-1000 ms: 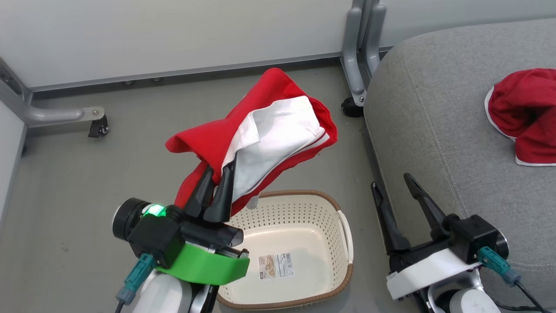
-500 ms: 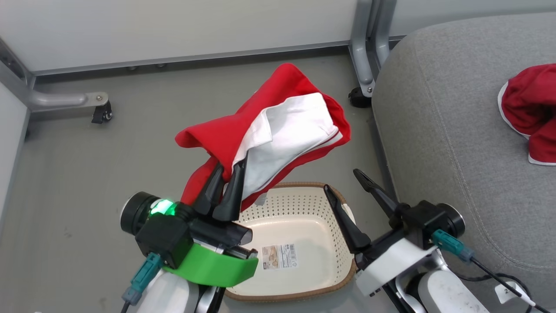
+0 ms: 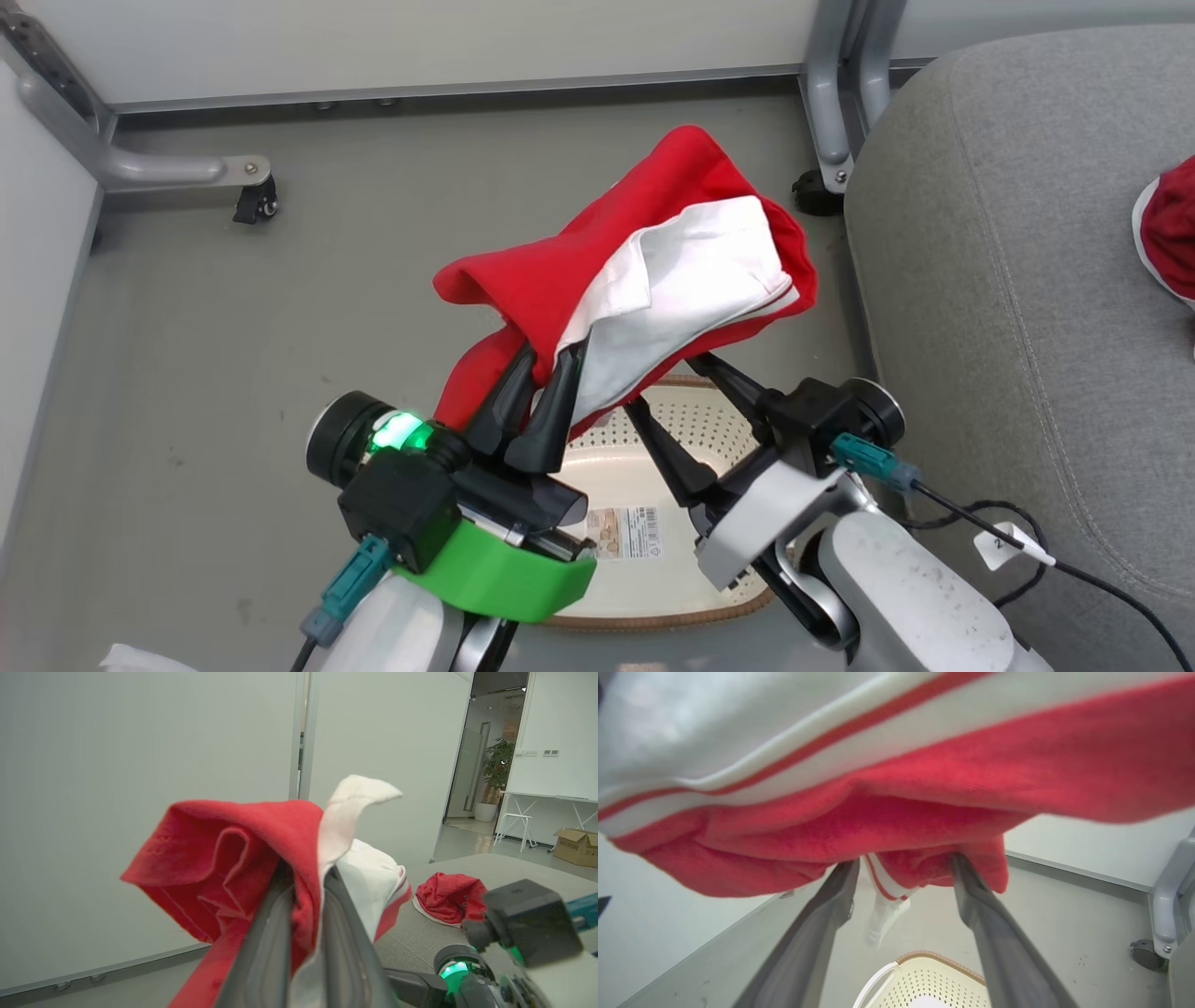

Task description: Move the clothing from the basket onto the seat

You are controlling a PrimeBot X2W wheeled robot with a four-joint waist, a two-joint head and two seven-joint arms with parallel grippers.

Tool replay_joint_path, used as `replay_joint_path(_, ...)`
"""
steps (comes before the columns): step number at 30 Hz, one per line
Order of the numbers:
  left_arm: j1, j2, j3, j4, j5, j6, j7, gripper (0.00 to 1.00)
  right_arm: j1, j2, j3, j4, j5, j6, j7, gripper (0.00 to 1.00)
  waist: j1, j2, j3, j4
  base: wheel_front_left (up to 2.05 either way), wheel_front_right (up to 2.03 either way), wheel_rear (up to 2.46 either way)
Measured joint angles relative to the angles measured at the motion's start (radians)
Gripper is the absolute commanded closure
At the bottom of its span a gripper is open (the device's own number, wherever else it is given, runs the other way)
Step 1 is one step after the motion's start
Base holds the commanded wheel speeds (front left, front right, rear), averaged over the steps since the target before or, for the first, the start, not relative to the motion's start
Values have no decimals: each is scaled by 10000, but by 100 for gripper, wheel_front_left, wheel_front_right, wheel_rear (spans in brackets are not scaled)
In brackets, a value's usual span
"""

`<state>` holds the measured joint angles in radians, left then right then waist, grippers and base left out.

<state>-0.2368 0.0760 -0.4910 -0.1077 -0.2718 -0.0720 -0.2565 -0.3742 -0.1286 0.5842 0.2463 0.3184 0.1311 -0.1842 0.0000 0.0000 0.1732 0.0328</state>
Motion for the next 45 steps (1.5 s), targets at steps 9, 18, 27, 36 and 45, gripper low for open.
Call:
replay_joint_path(9, -5, -31, -182, -102, -94, -29, -13, 100, -879, 286, 372, 1338, 435, -2, -460, 0, 0, 0, -61, 154, 0, 0, 0)
replay_joint_path(18, -5, -38, -276, -244, -140, -61, -17, 100, -1499, 516, 648, 2169, 667, -2, -704, 0, 0, 0, -66, 193, 0, 0, 0)
replay_joint_path(27, -5, -29, -270, -184, -169, -69, -46, 100, -1691, 589, 800, 2222, 761, -2, -773, 100, 0, 0, -79, 161, 0, 0, 0)
replay_joint_path(36, -3, -21, -230, -148, -194, -27, -48, 100, -1673, 558, 796, 2019, 761, -2, -775, 100, 0, 0, -131, 151, 0, 0, 0)
replay_joint_path(45, 1, -2, -67, -94, -121, 207, -59, 0, -1637, 470, 798, 1816, 798, -2, -775, 100, 0, 0, -107, 142, 0, 0, 0)
